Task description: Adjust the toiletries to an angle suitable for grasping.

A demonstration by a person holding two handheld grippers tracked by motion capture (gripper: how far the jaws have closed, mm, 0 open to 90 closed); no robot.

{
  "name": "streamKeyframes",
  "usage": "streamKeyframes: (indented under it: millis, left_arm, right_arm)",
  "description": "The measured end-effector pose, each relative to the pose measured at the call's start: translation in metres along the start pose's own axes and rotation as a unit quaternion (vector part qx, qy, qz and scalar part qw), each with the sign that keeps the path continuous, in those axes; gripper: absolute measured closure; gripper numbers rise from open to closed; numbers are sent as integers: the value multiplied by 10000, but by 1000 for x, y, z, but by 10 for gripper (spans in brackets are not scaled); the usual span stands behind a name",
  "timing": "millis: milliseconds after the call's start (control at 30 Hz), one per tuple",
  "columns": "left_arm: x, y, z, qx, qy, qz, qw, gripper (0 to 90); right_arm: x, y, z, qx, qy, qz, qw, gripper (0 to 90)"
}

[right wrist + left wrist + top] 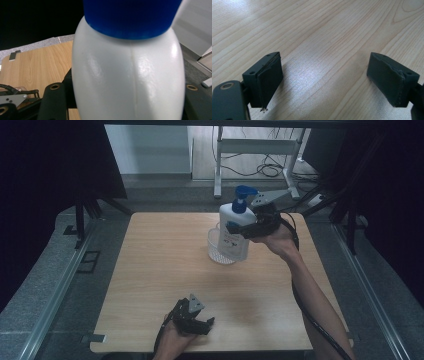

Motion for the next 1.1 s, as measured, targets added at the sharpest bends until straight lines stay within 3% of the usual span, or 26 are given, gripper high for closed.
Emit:
streamKeyframes:
  millis: [567, 1100]
  left_arm:
    - [0, 0, 0, 2, 1, 1, 10000, 128]
    - [0, 0, 0, 7, 0, 5, 10000, 128]
  right_arm:
    - [10, -13, -20, -31, -25, 15, 10000, 380]
    - [30, -13, -39, 64, 27, 37, 10000, 381]
Point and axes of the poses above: each handheld gripper's, and its own axes: x roughly forward along the jaws, y roughly out of its underside, z roughly to its left, the point moved 2 cm from there along x, roughly forward along the jaws, and after that the axes turned 5 degrees about z, right-handed, at the moved point
